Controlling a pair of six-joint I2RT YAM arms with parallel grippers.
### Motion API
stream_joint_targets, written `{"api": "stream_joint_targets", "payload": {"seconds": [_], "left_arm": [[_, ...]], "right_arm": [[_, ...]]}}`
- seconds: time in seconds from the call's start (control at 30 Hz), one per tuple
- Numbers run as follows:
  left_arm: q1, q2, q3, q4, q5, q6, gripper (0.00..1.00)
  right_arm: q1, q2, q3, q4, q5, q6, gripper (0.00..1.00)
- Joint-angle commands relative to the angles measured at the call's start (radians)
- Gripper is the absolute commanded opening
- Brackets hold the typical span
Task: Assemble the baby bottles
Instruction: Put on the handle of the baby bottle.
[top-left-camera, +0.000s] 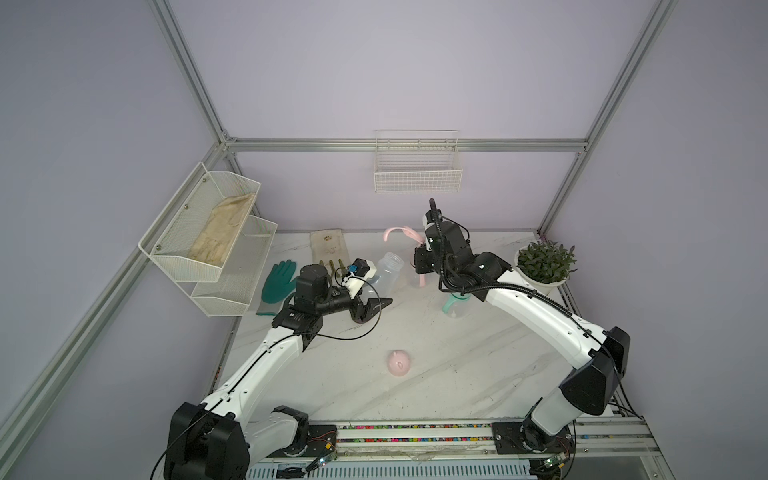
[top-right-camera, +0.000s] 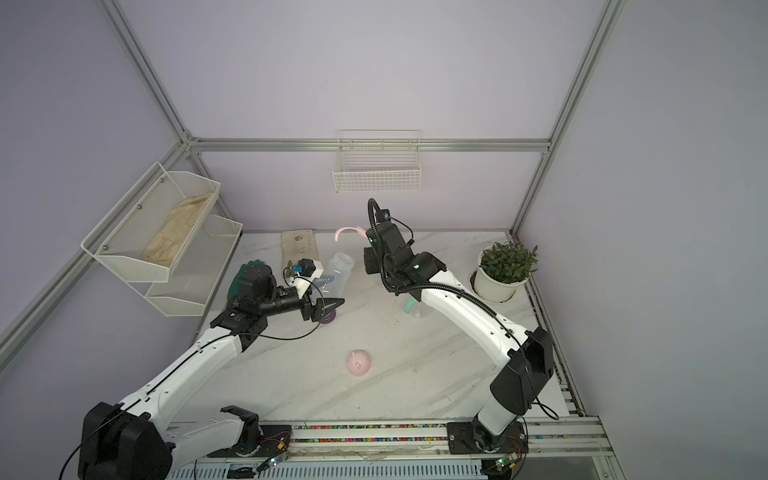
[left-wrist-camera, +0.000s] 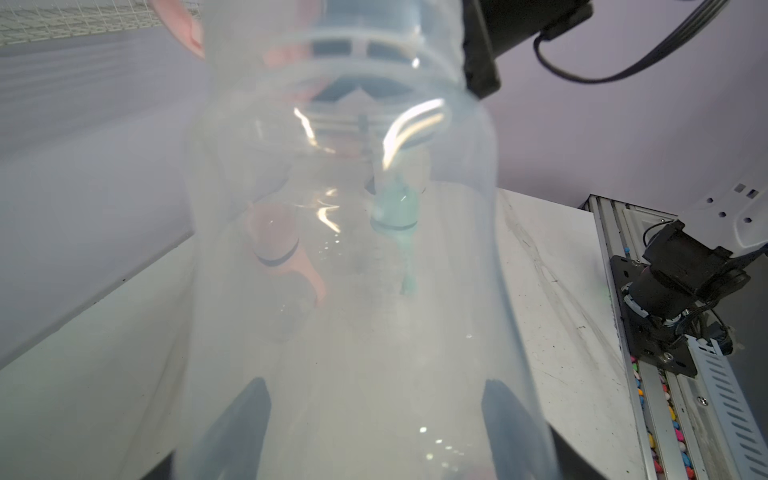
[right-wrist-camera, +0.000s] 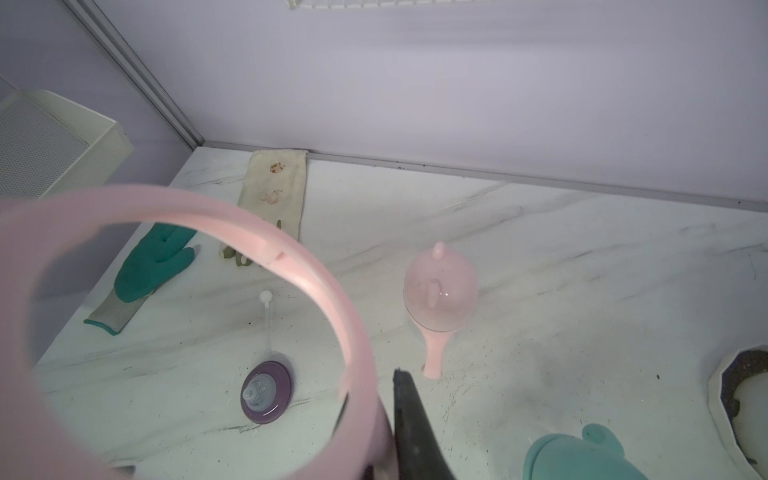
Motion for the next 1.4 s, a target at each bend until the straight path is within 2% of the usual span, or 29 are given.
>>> {"api": "stream_joint_targets", "payload": {"seconds": [0.0,0.4,0.8,1.03,1.2,1.37], "left_arm": [[-0.012,0.021,0.100,0.017,-0.014,-0.013,0.00],[-0.025,0.068,0.155,0.018,-0.132,-0.036,0.00],[-0.025,0.053,0.160,0.040,-0.261,-0.069,0.00],[-0.025,0.060,0.177,0.048,-0.267,-0.090,0.00],[-0.025,0.035,0.176,0.035,-0.230,-0.085,0.00],[-0.025,0.007,0.176,-0.020,-0.287,-0.054,0.00]], "right_arm": [[0.034,0.009,0.027,-0.007,-0.014,-0.079,0.00],[0.133,0.010,0.007,-0.010,0.074,-0.143,0.00],[0.161,0.005,-0.033,-0.024,0.179,-0.154,0.00],[0.180,0.036,-0.042,-0.036,0.234,-0.170,0.00],[0.181,0.062,-0.062,-0.033,0.360,-0.220,0.00],[0.180,0.052,-0.095,-0.032,0.431,-0.263,0.00]]}}
